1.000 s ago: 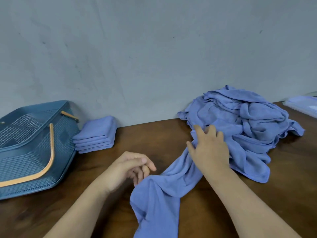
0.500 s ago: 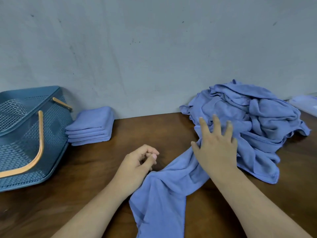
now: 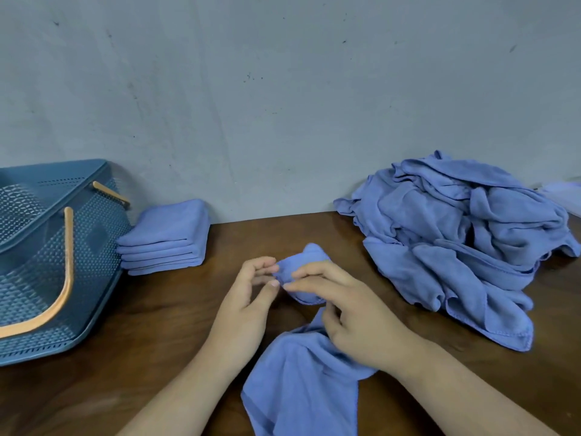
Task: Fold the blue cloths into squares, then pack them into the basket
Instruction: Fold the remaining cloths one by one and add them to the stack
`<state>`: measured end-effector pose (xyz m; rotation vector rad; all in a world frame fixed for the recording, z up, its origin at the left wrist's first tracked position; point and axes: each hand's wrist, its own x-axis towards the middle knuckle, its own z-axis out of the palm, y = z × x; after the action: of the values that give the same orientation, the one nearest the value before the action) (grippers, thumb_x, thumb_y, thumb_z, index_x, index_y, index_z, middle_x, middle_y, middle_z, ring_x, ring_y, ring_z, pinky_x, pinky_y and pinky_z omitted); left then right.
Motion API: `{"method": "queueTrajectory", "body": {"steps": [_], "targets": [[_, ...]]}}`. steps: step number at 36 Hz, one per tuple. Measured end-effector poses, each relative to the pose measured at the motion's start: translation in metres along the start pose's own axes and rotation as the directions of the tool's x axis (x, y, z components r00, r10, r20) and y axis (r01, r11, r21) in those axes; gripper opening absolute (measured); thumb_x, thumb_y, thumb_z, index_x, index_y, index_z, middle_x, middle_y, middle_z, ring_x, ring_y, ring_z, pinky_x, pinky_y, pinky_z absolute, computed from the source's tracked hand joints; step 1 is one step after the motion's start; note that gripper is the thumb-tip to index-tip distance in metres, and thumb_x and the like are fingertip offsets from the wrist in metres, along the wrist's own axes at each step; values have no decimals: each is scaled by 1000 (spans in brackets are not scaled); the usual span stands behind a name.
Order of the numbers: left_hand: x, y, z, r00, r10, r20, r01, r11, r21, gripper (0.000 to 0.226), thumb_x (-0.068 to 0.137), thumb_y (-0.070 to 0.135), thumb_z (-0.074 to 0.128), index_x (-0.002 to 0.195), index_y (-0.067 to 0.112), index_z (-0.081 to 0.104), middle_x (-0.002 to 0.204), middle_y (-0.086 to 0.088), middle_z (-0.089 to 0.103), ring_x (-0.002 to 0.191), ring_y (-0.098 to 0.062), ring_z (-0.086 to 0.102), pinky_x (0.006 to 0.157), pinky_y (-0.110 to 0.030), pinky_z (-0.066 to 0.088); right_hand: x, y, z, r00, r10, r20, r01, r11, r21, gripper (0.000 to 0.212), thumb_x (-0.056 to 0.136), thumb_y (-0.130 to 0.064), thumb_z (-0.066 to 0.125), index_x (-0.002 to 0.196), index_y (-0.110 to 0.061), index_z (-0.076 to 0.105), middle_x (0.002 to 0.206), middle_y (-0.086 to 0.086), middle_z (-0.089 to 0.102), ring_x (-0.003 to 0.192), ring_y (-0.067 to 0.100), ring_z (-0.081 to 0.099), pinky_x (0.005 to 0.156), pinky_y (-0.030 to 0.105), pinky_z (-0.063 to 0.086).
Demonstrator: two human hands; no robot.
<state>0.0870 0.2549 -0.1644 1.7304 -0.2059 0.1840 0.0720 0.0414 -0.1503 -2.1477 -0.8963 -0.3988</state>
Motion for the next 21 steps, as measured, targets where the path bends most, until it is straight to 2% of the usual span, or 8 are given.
{"method": "queueTrajectory", "body": {"steps": [3,5,8,13,15,17,19,21], "targets": [[0,-2,0,998,-46,41,42,994,104,50,103,8,61,138,43,50,141,24,57,131,9,53,110,-22,44,0,0,-5,989,56,-137,-54,998,13,70,79,17,55,132,-27,68,145,-13,50,122,11,58,81,16,45],[-1,-5,-1,993,-66,99,43,974,224,61,100,5,61,142,47,45,144,30,53,134,13,47,112,-21,41,-1,10,-6,977,99,-190,-133,975,-180,55,86,-4,70,132,-34,66,141,-20,49,125,8,52,94,23,47],[-4,-7,0,988,-73,138,25,946,323,66,98,7,62,152,38,42,150,28,49,140,12,41,118,-26,39,-6,27,-4,973,212,-94,-232,869,-438,41,90,-42,70,130,-46,62,128,-27,51,109,5,51,89,29,49],[-4,-5,2,999,-38,-27,43,966,254,58,97,5,66,134,47,50,133,38,56,129,19,47,106,-16,42,-6,37,-3,946,305,-114,-322,821,-471,31,98,-39,67,128,-47,63,115,-21,62,100,5,59,74,28,54],[-2,-7,0,992,-38,-119,66,967,247,60,97,7,67,144,39,47,143,30,51,121,27,44,96,-6,40,-4,38,-5,932,338,-128,-362,869,-339,23,101,-37,65,123,-45,65,103,-18,68,95,5,64,78,33,55],[1,-8,-2,984,-75,-161,108,972,206,67,96,5,65,153,30,41,149,22,47,109,30,47,86,1,38,-3,34,-8,908,407,-103,-412,910,-39,14,104,-35,64,115,-41,69,97,-14,73,93,7,68,84,35,56],[2,-6,-4,981,-135,-138,155,978,139,74,94,2,60,158,32,35,154,19,45,120,22,46,92,-3,35,0,23,-11,890,455,-23,-432,859,275,14,107,-29,62,114,-31,74,102,-8,77,99,14,72,93,39,57],[2,-5,-7,985,-156,-78,166,975,145,79,91,4,57,158,38,33,155,20,46,125,22,46,93,-4,35,3,15,-13,877,479,27,-441,782,440,19,109,-25,58,119,-26,75,112,-6,78,109,14,73,99,40,57]]}}
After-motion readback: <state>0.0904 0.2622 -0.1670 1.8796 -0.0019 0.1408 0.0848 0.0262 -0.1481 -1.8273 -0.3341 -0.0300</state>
